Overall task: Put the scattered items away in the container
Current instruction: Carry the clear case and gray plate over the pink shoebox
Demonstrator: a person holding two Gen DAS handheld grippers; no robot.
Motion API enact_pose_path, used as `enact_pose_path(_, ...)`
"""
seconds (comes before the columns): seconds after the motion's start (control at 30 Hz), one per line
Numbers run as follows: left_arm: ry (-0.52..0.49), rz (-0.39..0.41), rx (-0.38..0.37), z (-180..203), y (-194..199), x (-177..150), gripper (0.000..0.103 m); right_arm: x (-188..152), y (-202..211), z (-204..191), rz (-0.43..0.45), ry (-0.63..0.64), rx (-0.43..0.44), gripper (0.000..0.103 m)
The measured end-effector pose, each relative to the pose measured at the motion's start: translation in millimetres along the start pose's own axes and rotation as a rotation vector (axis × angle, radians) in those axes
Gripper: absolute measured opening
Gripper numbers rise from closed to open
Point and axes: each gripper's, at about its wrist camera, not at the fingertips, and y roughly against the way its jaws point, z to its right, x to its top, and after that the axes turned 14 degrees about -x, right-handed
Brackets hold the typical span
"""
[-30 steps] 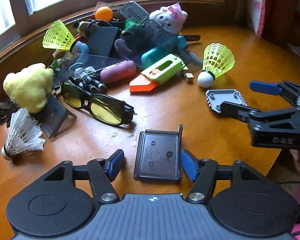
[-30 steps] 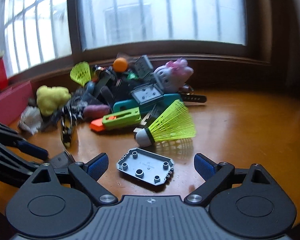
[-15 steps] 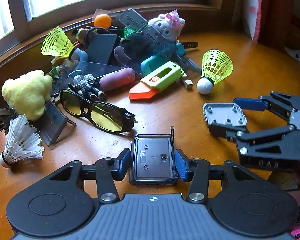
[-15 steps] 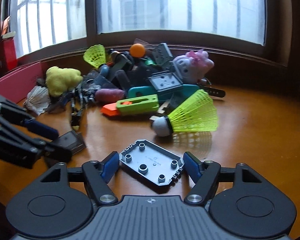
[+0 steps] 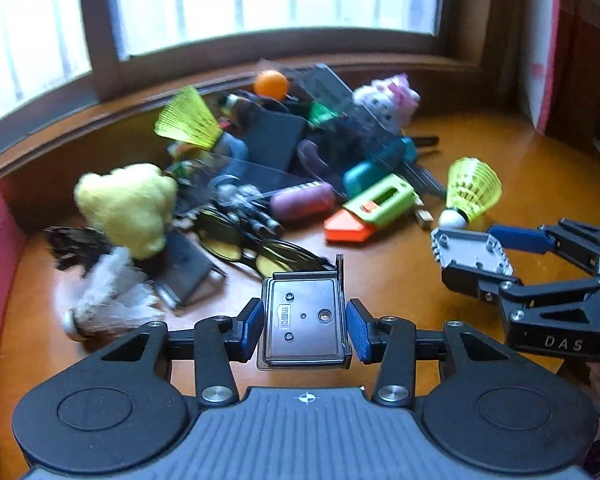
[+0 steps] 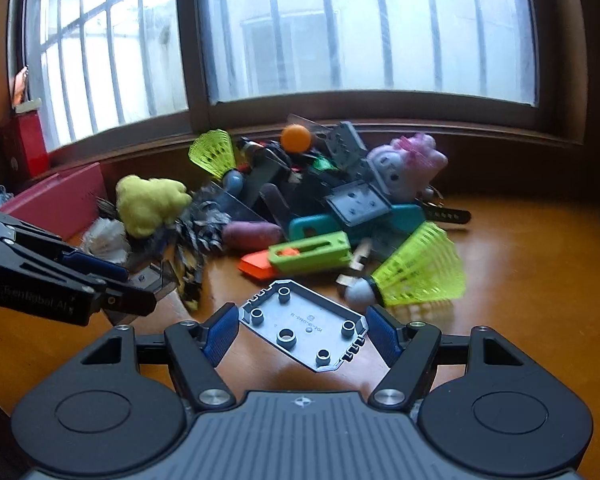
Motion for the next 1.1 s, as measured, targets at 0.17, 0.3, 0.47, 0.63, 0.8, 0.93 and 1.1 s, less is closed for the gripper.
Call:
enact_pose_path(0.17,0.029,0.044,0.055,-20.8,26.3,-0.7,0.046,11.5,-3.1,-23.3,0.018,0.007,0.058,0.072)
enact_pose_path(0.3,0.050,0.075,0.094,-43.7,49.9,-4.2,0.046,22.7,-6.4,-51.2,0.035,0.012,0.099,0.072)
enact_pose_path(0.47,0.078,0.103,0.126,-78.1,79.0,-10.1,0.046,36.1,-9.5,-95.7,0.042,0.023,0.133,0.072)
enact_pose_path(0.63,0.100,0.127,0.140,-113.0,106.5,-14.8,0.046,48.2,-7.1,-144.3,0.055,0.044,0.161,0.072)
enact_pose_path(0.8,0.109,0.149,0.151,-145.2,130.0,-17.1,0.046,58.0,-6.8,-186.8,0.059,0.049,0.180,0.072)
enact_pose_path(0.93,0.126,0.187,0.148,-171.3,145.4,-17.8,0.046,67.8,-8.4,-216.7,0.069,0.045,0.195,0.072)
enact_pose_path(1.1,0.134,0.226,0.159,-202.1,162.6,-20.3,0.046,81.4,-10.5,-249.7,0.100,0.051,0.197,0.072)
